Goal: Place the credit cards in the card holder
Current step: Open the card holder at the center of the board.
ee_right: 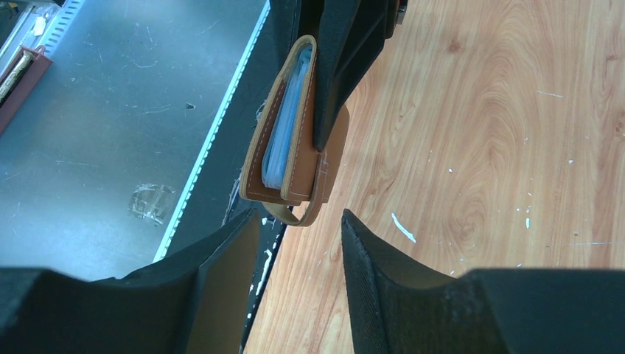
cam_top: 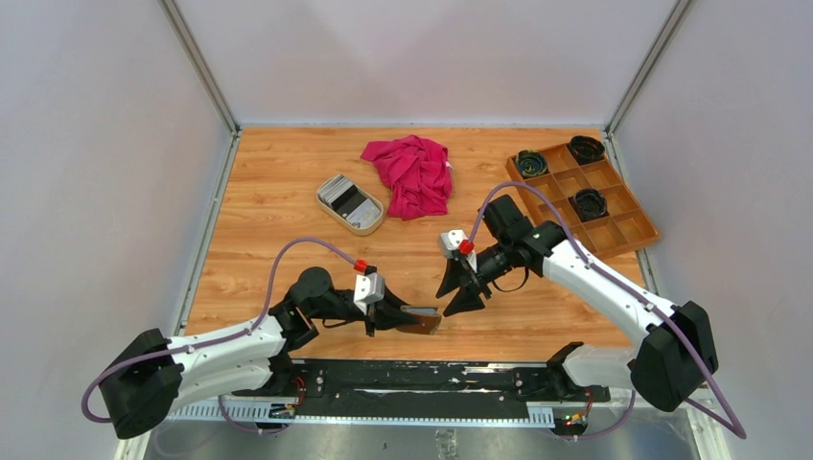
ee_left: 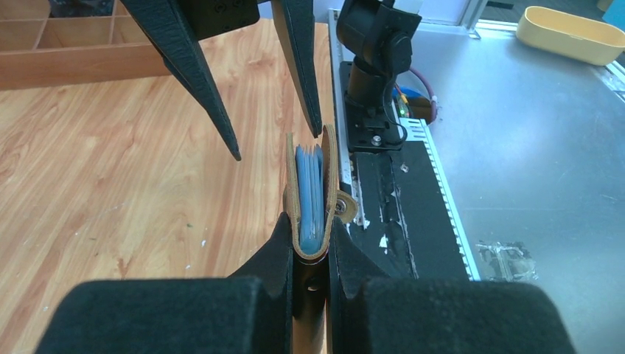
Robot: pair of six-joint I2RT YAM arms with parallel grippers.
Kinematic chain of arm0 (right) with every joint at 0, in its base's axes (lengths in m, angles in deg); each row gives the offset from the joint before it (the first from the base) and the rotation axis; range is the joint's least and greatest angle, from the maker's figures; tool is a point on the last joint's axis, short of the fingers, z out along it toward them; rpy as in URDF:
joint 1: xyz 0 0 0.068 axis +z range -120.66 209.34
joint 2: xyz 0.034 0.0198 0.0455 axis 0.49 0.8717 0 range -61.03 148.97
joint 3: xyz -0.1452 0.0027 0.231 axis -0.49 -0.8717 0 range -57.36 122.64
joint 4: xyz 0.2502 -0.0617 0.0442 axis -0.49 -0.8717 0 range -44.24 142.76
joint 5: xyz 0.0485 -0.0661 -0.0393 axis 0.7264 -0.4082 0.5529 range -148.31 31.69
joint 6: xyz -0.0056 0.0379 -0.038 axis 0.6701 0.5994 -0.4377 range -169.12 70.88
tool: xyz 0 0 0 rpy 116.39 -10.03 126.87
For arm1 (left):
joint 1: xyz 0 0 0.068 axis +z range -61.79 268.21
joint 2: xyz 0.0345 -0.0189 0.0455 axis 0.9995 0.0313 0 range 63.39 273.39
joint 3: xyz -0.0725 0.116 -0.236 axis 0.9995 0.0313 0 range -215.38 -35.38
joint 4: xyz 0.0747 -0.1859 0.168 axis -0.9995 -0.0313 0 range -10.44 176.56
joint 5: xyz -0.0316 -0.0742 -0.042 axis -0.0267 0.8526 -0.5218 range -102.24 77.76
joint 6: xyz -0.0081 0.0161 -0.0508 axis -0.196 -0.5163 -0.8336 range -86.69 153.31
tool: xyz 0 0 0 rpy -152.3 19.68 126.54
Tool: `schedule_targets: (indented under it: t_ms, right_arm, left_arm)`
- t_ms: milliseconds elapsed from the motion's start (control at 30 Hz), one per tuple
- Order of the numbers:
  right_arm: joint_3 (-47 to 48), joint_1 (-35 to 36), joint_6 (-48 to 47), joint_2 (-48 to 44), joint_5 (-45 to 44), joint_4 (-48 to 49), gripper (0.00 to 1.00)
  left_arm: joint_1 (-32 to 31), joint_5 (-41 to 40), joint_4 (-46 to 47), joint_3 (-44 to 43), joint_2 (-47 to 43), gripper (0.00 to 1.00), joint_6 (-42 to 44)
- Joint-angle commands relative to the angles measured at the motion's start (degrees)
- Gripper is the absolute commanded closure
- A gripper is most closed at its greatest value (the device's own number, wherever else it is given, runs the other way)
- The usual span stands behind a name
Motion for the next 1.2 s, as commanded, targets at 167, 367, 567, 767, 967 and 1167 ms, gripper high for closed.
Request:
schedule_targets:
  t_ms: [167, 367, 567, 767, 967, 1167]
  right_arm:
    - [1.27, 0.51, -1.85, 0.64, 0.44, -1.69, 0.56]
    - [1.0, 1.33, -1.12, 1.13, -0.42, -0.62, 0.6]
    - [0.76, 2.37, -1.22, 1.19, 0.07, -0.46, 0.65]
    - [0.85, 2.97, -1.51, 2.0, -0.74, -0.5, 0.78]
    - [0.65, 3.21, -2.09, 1.93, -2.38, -0.68, 1.0]
    - [1.57, 3.11, -1.37, 1.63, -4.31, -1.29, 1.0]
  left_arm:
    - [-0.54, 1.68, 2.24, -2.49, 1.72, 1.0, 0.27]
    - [-0.97, 1.32, 2.33, -3.16, 3.1, 1.0, 0.09]
    - [-1.07, 0.56, 2.33, -3.71, 4.36, 1.0, -0.55]
    - [-1.07, -0.47, 2.33, -4.56, 6.31, 1.0, -0.97]
    - [-1.07, -1.44, 2.33, -4.31, 5.82, 1.0, -0.86]
    - [-1.07, -4.79, 2.35, -3.83, 5.11, 0.76, -3.31]
